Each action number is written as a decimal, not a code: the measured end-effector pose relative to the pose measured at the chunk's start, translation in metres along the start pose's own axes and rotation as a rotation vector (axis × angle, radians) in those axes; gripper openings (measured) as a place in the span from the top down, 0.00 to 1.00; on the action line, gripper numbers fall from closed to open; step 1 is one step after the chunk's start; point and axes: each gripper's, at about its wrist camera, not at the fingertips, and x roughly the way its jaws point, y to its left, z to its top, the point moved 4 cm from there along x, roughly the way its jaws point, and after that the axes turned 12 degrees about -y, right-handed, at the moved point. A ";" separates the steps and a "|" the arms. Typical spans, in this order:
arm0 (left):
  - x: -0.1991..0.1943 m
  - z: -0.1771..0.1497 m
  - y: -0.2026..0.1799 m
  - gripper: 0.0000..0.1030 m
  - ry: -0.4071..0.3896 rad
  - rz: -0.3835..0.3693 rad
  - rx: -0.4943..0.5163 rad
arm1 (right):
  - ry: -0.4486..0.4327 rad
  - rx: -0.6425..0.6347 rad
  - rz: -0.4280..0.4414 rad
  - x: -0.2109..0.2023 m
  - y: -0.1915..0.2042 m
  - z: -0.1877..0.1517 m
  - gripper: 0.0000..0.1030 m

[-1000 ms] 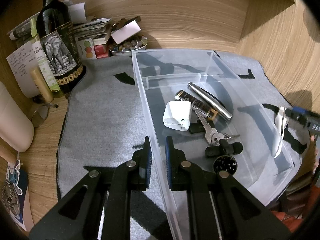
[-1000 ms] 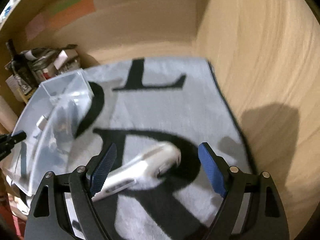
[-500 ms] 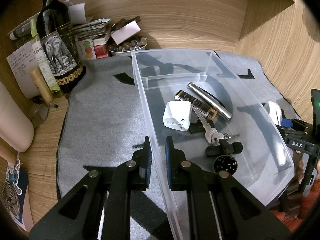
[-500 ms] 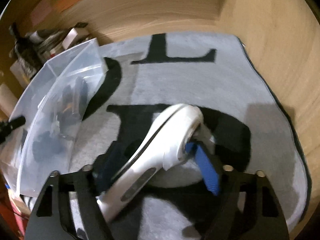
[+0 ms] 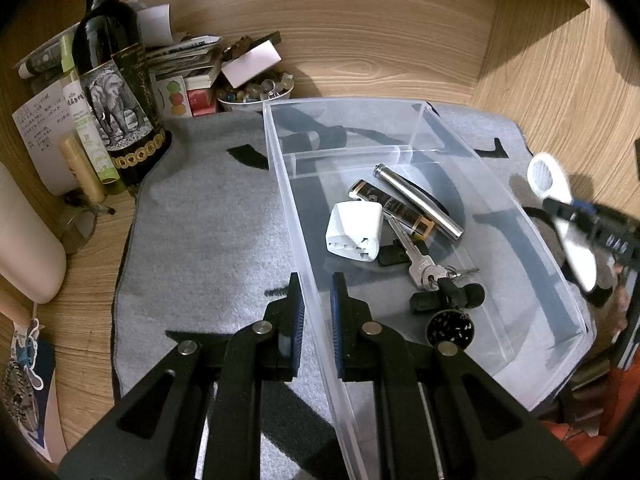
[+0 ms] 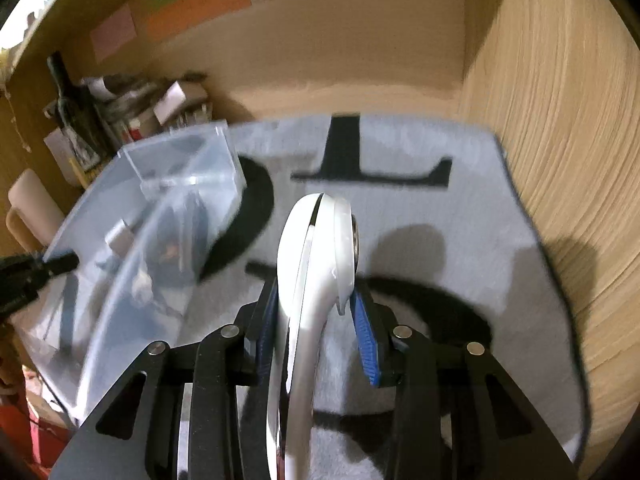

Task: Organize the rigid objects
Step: 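Grasp the white computer mouse with the right gripper and lift it, then lower the white mouse into the clear box and open the right gripper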

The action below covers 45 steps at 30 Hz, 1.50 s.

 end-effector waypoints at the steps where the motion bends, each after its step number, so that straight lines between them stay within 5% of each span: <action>1: 0.000 0.000 -0.001 0.90 0.000 0.001 0.001 | -0.016 -0.003 0.003 -0.003 0.001 0.006 0.69; 10: 0.000 0.000 -0.001 0.90 0.000 0.000 -0.001 | -0.170 -0.091 0.086 -0.030 0.044 0.063 0.69; 16: 0.000 0.000 0.000 0.90 0.000 -0.001 -0.001 | -0.191 -0.159 0.164 -0.023 0.085 0.079 0.69; 45: -0.001 -0.001 -0.001 0.89 -0.003 -0.010 -0.006 | 0.170 -0.425 0.200 0.078 0.150 0.013 0.68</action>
